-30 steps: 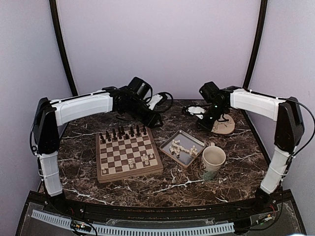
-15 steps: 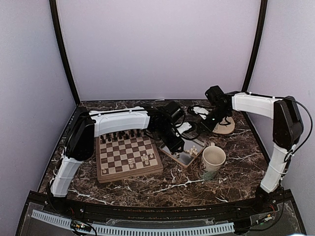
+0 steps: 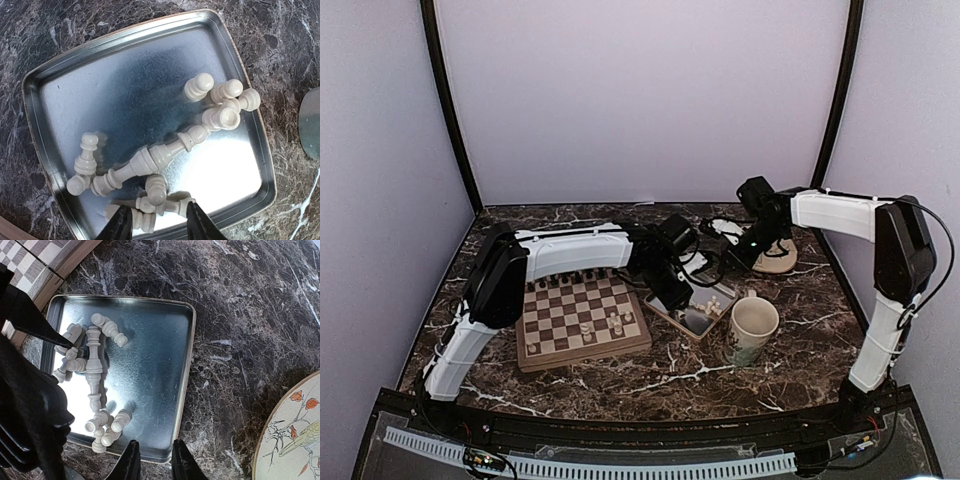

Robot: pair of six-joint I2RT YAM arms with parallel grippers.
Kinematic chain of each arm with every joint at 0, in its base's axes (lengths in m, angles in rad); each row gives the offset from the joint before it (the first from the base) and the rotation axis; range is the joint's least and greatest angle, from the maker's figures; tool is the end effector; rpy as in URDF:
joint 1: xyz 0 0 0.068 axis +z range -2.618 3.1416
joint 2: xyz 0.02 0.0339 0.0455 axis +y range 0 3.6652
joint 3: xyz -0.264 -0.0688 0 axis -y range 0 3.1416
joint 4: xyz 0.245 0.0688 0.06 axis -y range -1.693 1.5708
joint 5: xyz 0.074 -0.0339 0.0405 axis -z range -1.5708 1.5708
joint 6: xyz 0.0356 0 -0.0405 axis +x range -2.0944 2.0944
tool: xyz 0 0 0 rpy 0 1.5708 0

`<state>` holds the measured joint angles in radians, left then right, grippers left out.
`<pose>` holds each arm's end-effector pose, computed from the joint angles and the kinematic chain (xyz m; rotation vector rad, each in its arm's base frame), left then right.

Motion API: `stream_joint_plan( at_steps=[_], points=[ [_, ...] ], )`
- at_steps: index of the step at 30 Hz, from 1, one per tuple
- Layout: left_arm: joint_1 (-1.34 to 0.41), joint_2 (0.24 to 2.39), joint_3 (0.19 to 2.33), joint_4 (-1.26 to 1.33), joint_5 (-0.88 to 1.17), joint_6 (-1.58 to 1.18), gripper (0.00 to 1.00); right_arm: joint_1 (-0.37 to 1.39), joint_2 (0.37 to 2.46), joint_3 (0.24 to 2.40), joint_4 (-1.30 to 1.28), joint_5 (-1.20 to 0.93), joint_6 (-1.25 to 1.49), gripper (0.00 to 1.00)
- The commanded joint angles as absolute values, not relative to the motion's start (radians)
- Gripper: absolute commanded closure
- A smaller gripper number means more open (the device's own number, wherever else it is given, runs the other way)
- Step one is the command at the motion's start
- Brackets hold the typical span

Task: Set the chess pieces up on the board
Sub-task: Pick up the pawn from the storage box.

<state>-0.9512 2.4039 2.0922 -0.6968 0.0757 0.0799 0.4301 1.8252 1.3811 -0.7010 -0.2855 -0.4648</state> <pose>0.3029 -0.4292 0.1804 1.3231 2.2765 -0.4113 0.3395 0.1668 0.2194 -1.2383 2.3872 0.3762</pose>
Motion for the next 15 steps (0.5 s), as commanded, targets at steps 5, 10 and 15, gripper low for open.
stream_joint_plan(
  at_steps=[5,10,15],
  points=[
    [-0.951,2.418,2.135,-0.658,0.048,0.061,0.65,0.427,1.844,1.368,-0.689,-0.304,-0.454,0.77],
    [-0.951,2.434,2.149,-0.644,0.053,0.058,0.69,0.428,1.847,1.368,-0.692,-0.299,-0.455,0.78],
    [-0.951,2.449,2.158,-0.642,0.066,0.053,0.72,0.427,1.837,1.368,-0.693,-0.296,-0.455,0.78]
  ],
)
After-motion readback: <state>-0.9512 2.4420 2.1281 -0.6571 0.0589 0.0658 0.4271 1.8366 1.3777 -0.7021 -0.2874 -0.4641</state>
